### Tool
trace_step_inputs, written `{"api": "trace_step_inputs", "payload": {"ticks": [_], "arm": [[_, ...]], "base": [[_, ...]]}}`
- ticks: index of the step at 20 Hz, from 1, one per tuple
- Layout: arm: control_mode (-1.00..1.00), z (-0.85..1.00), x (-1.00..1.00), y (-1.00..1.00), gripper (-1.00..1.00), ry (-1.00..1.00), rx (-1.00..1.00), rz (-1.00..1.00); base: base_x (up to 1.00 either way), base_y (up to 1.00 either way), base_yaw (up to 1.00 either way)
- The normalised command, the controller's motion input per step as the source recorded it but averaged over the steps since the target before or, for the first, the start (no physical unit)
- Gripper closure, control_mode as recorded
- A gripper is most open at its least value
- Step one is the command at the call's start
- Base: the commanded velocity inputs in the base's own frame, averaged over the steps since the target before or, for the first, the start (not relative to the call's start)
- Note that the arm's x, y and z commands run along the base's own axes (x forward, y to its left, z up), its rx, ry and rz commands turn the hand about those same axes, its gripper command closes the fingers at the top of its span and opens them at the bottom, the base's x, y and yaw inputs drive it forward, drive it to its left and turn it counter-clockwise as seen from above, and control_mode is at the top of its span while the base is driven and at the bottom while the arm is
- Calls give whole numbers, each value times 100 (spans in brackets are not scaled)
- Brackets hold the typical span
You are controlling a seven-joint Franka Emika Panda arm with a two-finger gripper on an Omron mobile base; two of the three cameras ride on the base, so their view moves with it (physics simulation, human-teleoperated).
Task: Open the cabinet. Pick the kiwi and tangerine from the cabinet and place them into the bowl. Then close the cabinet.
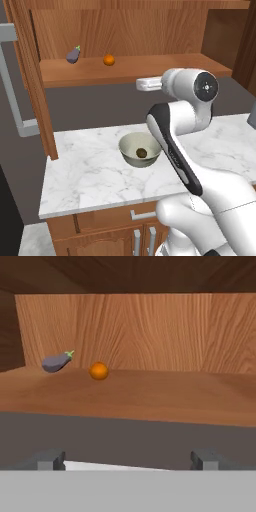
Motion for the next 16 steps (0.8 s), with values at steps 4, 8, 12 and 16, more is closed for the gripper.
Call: {"api": "trace_step_inputs", "payload": {"ticks": [4,8,12,16], "arm": [[-100,33,0,0,-100,-6,0,0],[-100,30,3,17,-100,-3,0,0],[-100,9,15,31,-100,-1,0,0],[-100,5,27,36,-100,0,0,0]], "base": [[0,0,0],[0,0,0],[0,0,0],[0,0,0]]}}
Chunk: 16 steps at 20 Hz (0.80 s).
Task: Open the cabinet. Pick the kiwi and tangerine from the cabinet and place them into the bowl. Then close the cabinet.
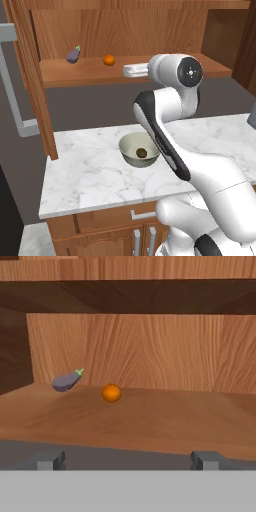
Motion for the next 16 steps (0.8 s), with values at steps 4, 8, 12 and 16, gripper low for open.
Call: {"api": "trace_step_inputs", "payload": {"ticks": [4,8,12,16], "arm": [[-100,1,33,25,-100,0,0,0],[-100,0,43,6,-100,1,0,0],[-100,0,54,0,-100,10,0,0],[-100,0,56,1,-100,11,0,0]], "base": [[0,0,0],[0,0,0],[0,0,0],[0,0,0]]}}
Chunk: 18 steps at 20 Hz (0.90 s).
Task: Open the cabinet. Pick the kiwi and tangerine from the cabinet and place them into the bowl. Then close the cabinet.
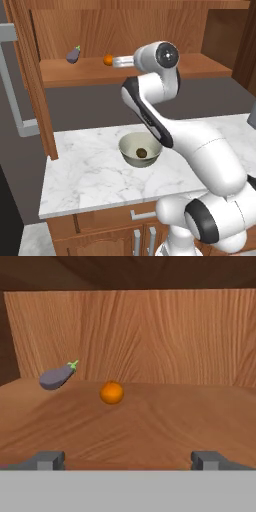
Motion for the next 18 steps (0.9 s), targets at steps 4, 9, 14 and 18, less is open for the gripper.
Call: {"api": "trace_step_inputs", "payload": {"ticks": [4,9,14,18], "arm": [[-100,0,45,6,-100,12,0,0],[-100,-1,47,17,-100,12,0,0],[-100,-3,28,14,-100,4,0,0],[-100,0,0,0,-100,0,0,0]], "base": [[0,0,0],[0,0,0],[0,0,0],[0,0,0]]}}
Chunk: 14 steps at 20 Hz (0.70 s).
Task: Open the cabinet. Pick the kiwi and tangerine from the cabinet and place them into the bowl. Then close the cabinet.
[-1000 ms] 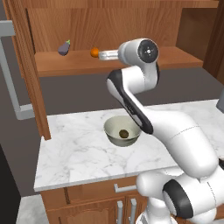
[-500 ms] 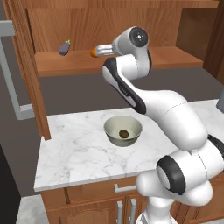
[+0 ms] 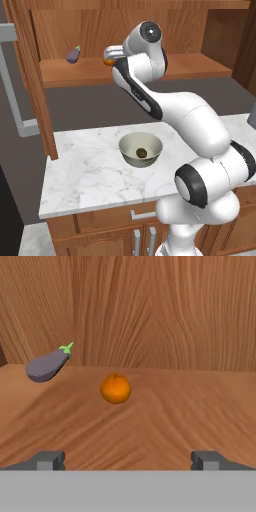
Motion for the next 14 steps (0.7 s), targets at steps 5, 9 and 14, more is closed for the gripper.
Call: {"api": "trace_step_inputs", "payload": {"ticks": [5,9,14], "arm": [[-100,-9,4,0,-100,0,0,0],[-100,-20,20,2,-100,0,0,0],[-100,-9,25,4,-100,1,3,0]], "base": [[0,0,0],[0,0,0],[0,0,0]]}}
